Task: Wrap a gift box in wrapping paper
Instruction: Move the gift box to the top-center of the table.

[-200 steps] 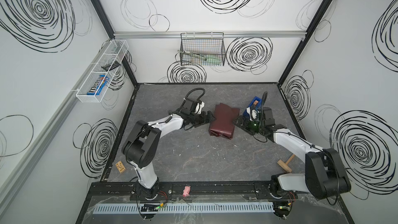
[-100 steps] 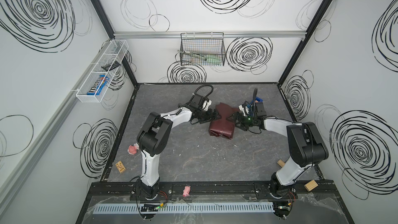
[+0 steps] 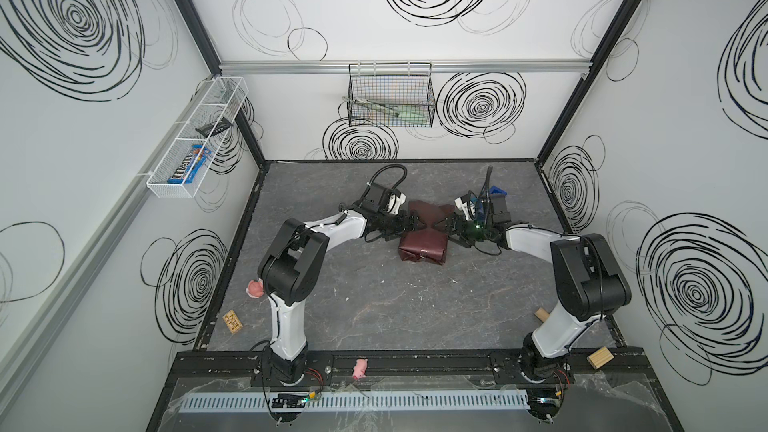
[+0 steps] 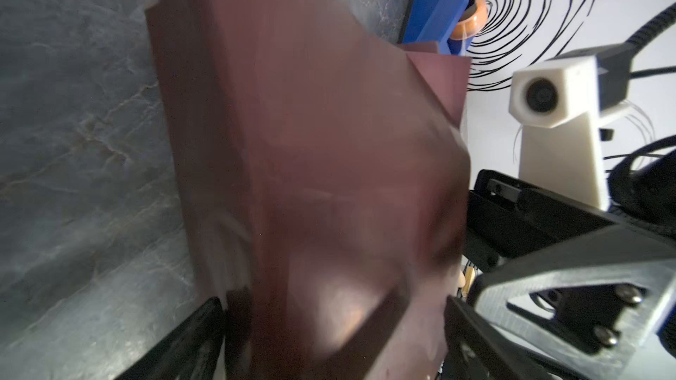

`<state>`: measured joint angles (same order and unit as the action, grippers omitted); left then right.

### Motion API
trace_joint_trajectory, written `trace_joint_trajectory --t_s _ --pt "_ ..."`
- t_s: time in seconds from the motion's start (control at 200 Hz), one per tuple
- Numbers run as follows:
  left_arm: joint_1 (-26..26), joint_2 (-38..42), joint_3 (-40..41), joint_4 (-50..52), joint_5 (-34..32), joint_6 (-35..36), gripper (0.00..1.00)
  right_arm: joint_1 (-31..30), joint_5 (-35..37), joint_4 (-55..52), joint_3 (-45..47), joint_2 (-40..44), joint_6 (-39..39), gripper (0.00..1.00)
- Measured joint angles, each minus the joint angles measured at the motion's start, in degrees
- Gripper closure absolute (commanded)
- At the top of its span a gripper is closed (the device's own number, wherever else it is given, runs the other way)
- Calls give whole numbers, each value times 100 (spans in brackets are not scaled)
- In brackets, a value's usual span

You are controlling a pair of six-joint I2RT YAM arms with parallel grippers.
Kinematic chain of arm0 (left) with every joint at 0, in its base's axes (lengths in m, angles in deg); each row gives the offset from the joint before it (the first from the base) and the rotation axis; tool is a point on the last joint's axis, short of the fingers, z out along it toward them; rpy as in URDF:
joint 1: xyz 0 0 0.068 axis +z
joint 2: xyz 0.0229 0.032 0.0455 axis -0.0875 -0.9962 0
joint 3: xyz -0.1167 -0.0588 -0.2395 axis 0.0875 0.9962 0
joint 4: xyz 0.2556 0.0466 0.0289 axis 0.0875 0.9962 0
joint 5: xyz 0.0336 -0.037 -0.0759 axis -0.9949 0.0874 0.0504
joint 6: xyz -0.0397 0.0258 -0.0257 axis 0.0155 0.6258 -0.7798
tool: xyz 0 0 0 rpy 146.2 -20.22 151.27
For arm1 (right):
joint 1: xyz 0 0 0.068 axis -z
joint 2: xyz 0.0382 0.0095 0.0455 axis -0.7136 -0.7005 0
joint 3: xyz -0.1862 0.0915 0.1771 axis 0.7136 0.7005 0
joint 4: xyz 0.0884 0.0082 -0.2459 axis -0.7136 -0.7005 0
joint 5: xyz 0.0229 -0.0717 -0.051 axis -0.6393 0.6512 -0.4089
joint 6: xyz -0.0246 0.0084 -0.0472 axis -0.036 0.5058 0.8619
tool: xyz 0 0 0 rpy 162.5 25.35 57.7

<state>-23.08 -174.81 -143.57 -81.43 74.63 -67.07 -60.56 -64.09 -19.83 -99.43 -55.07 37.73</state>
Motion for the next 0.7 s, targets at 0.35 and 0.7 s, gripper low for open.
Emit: trace_joint_trajectory --t_s 0.35,0.7 --pt "175 728 612 -330 46 -61 4 -249 68 -2 -317 81 120 3" --pt "173 999 1878 -898 127 -269 4 -632 173 76 341 229 146 3"
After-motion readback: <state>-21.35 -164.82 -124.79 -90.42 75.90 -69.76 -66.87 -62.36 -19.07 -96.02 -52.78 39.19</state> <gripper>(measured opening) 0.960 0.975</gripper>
